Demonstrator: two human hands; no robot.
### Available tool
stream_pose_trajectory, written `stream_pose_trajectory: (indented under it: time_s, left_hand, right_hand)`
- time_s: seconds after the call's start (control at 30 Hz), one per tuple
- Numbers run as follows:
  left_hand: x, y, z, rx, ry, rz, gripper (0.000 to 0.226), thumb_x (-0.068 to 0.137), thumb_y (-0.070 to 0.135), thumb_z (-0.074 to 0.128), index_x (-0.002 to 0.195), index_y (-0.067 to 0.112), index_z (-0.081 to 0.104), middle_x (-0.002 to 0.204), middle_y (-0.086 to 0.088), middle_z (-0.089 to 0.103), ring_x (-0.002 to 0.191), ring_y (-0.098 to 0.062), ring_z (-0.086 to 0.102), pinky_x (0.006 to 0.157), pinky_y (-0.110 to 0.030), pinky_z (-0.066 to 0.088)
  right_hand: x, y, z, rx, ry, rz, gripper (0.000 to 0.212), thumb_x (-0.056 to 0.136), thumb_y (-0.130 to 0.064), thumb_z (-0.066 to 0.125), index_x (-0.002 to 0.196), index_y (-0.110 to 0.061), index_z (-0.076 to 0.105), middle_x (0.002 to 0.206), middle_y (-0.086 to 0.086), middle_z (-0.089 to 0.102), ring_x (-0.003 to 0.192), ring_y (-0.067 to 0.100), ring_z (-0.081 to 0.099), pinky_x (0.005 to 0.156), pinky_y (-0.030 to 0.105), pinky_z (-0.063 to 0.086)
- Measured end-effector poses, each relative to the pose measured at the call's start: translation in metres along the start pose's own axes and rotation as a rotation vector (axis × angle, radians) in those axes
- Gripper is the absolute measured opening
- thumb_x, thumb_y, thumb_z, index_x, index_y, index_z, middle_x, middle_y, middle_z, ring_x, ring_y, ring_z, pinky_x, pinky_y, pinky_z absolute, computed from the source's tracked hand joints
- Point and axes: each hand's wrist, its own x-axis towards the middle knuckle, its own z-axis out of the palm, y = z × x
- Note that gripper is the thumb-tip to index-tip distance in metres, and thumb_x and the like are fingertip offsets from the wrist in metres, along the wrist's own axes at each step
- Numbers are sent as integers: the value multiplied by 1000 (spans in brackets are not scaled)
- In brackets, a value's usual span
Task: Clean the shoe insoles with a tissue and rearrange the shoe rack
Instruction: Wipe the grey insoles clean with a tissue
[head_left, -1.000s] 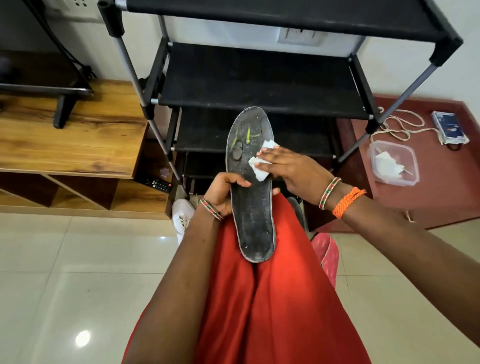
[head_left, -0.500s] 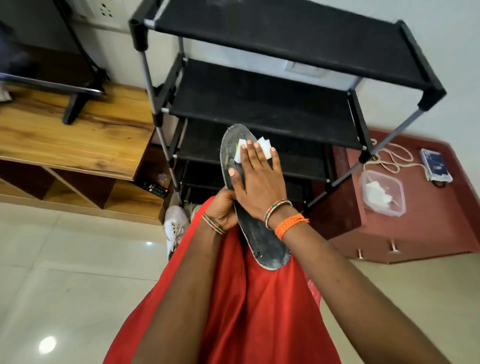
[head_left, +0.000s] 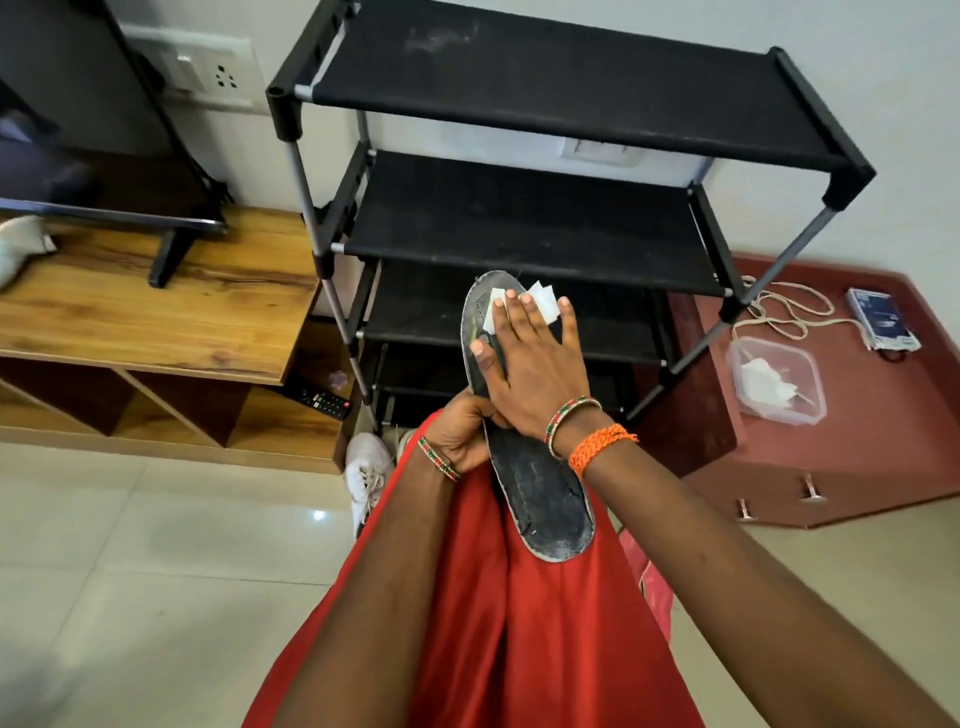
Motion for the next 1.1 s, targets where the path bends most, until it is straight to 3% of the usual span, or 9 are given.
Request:
stream_pose_trajectory:
  time_s: [0.17,0.23,0.4,0.5,0.6,0.7,0.83,0.97,1.1]
  left_hand:
    - [2,-4,2,-159,-89,14,39,79,3,44,116,12,55,103,-9,70,92,-18,69,83,-32,55]
    - [7,-6,0,-139,-89,-1,44,75,-2,48,115,11,56,106,-12,66,93,-21,66,83,-34,54]
    - [13,-10,-7,26,-22,16,57,76,-24,22,108,8,57,88,-15,67,83,-23,63,73,-30,53]
    - [9,-11,-5,25,-92,23,35,89,3,46,123,10,51,107,-11,65,99,-21,62,89,-34,51]
    - [8,-10,-4,1,-81,13,32,99,24,32,123,12,50,110,-5,66,99,-14,65,90,-28,52]
    - [12,-11,-8,37,-122,12,27,89,2,43,106,11,63,101,-11,66,94,-21,63,85,-33,52]
    - [11,-14,-6,139,-73,-49,55,66,-30,18,85,-3,62,74,-16,69,72,-25,69,65,-33,58]
    - [10,-14,-7,165,-46,-53,53,69,-29,19,92,-1,58,74,-14,69,82,-30,63,67,-31,58]
    - [9,-12,-7,114,-71,-36,39,79,-2,42,114,9,56,99,-12,68,93,-22,65,82,-33,54]
  right_hand:
    - [-15,0,4,-3,4,-52,79,86,-55,-8,149,-14,16,157,3,15,145,19,10,114,46,-14]
    - [-13,3,5,-10,-2,-54,74,89,-54,-5,149,-15,16,157,2,16,145,18,10,113,46,-14]
    - [1,4,8,1,10,26,61,98,-48,13,150,-17,11,158,2,12,145,19,7,114,50,-12]
    - [-9,-2,12,36,12,37,60,98,-47,14,150,-18,10,157,2,13,145,19,8,113,51,-11]
    - [-23,-6,11,44,7,19,61,97,-48,11,149,-18,15,157,1,15,145,19,12,113,51,-11]
    - [-19,0,7,40,0,18,58,98,-48,13,148,-19,20,156,0,19,144,18,13,114,50,-11]
    - [4,16,1,-41,6,83,59,98,-47,13,146,-16,26,154,2,26,144,24,16,114,51,-8]
    - [-11,12,7,-1,-2,85,70,92,-50,1,147,-14,25,154,3,26,144,22,15,114,48,-10]
    - [-33,4,10,24,-1,50,81,84,-52,-7,148,-13,23,154,4,26,144,20,17,114,45,-11]
